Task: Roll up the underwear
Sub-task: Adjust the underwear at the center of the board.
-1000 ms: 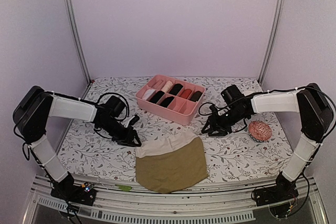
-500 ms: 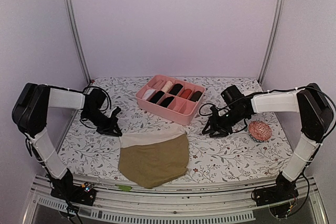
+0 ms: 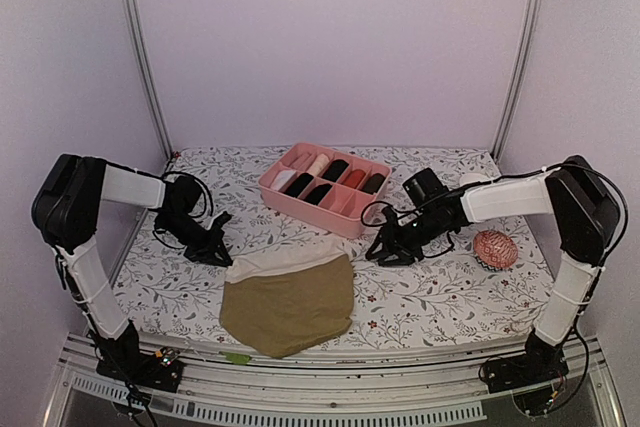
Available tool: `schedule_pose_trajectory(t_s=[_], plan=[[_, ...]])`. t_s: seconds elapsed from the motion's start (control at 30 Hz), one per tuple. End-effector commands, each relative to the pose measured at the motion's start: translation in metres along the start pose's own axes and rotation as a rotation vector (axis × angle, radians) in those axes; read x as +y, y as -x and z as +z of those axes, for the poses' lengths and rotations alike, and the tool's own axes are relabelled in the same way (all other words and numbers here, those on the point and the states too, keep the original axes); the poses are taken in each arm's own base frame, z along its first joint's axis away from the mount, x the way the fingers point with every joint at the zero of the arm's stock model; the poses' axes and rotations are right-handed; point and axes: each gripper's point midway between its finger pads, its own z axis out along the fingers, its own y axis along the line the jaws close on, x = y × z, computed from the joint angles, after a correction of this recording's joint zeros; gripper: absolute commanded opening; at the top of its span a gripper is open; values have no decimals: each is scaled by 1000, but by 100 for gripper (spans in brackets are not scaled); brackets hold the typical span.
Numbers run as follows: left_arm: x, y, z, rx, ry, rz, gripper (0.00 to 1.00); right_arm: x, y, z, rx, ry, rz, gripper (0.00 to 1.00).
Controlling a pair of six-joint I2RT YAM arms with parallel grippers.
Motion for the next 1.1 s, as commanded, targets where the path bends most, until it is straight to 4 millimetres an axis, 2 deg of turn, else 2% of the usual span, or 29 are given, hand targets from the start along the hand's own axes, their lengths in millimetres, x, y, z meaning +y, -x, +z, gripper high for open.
schedule_pose_trajectory(t_s=[0.0,0.13,0.23,0.3,0.37,0.47,0.6,0.63,0.7,0.77,0.83,0.87,0.9,0.93,1.0,1.07], plan=[[12,-18,11,62,39,-14,0,24,19,15,-38,104,12,41],[6,-17,11,56,12,-13,0,34,26,33,-27,151,32,49],[2,-16,11,51,-9,-9,0,35,30,49,-12,172,55,50],[-2,-16,12,53,-29,-11,0,34,28,57,13,200,78,41],[-5,-15,12,50,-38,-10,0,33,21,61,45,224,96,26],[-11,-15,13,50,-60,-5,0,31,9,51,61,219,99,1],[-18,-17,13,53,-72,13,0,34,-11,20,61,210,72,0],[-21,-18,13,53,-78,18,0,41,-16,5,44,216,50,0],[-26,-19,14,57,-82,29,0,38,-31,-11,31,205,48,0],[-31,-21,17,63,-94,44,0,34,-43,-20,24,208,54,0],[-33,-21,19,68,-86,58,0,25,-47,-17,20,189,68,0],[-33,-21,20,69,-84,61,0,21,-44,-13,13,174,75,4],[-33,-21,21,73,-82,59,0,21,-37,-7,5,173,72,24],[-33,-21,22,75,-82,57,0,25,-29,-3,-6,186,62,33],[-32,-19,22,74,-76,57,0,38,-12,6,-27,202,36,43],[-31,-18,22,74,-71,60,0,46,0,17,-34,188,-3,48]])
